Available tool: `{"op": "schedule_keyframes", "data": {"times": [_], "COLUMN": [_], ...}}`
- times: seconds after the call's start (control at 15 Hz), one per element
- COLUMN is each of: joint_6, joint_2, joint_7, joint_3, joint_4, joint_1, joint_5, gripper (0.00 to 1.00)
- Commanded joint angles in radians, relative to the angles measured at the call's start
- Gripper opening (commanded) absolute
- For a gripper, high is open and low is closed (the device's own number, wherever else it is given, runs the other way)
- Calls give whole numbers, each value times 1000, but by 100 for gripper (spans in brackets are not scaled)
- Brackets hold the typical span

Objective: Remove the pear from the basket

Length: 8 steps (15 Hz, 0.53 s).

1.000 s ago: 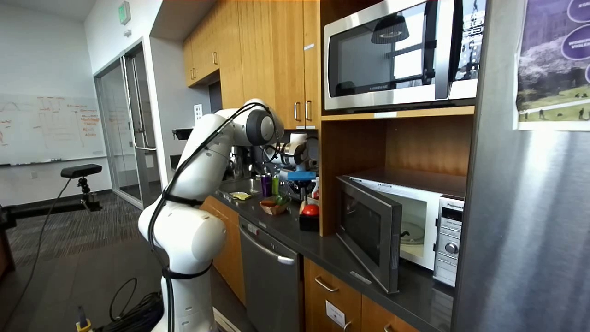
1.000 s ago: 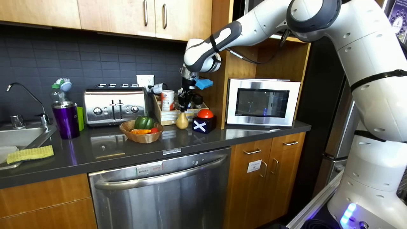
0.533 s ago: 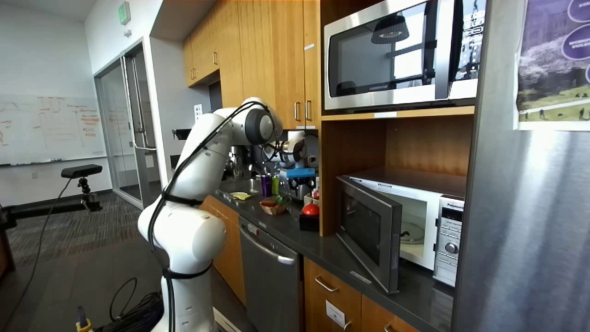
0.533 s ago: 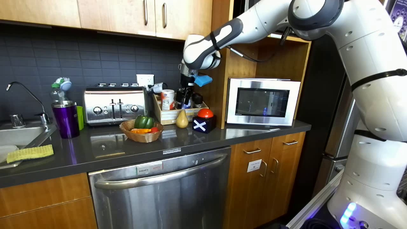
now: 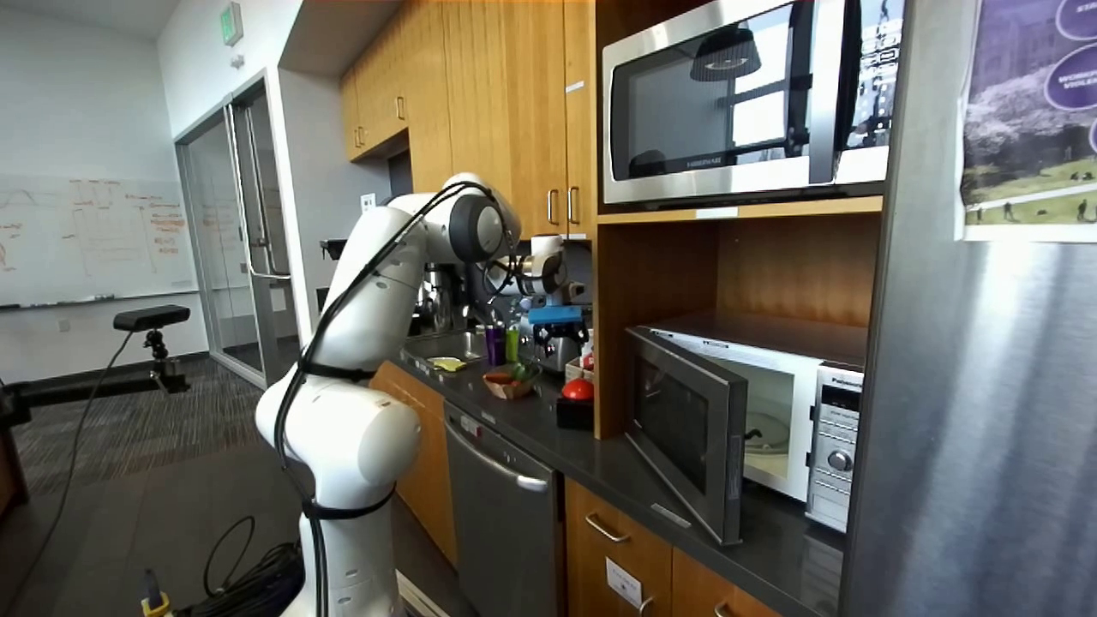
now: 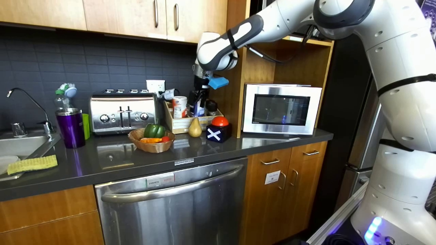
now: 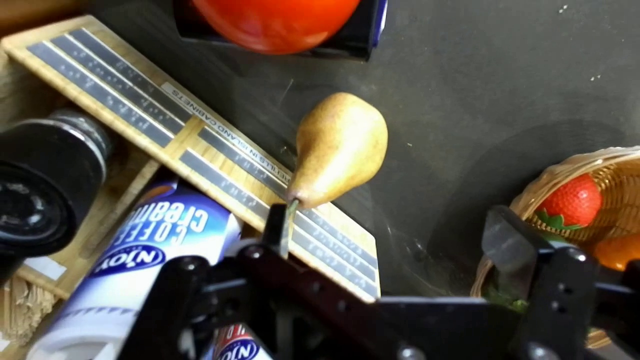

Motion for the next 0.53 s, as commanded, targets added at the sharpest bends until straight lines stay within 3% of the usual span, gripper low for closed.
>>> {"op": "schedule_keyframes", "data": {"times": [0.0, 0.47], "joint_6": [-58, -144], "joint_2": [-78, -211], "joint_7": [74, 158], "joint_3": [-16, -5], "joint_4": [-93, -258], "joint_1": [10, 6], "joint_5": [-14, 7], "gripper": [100, 100]}}
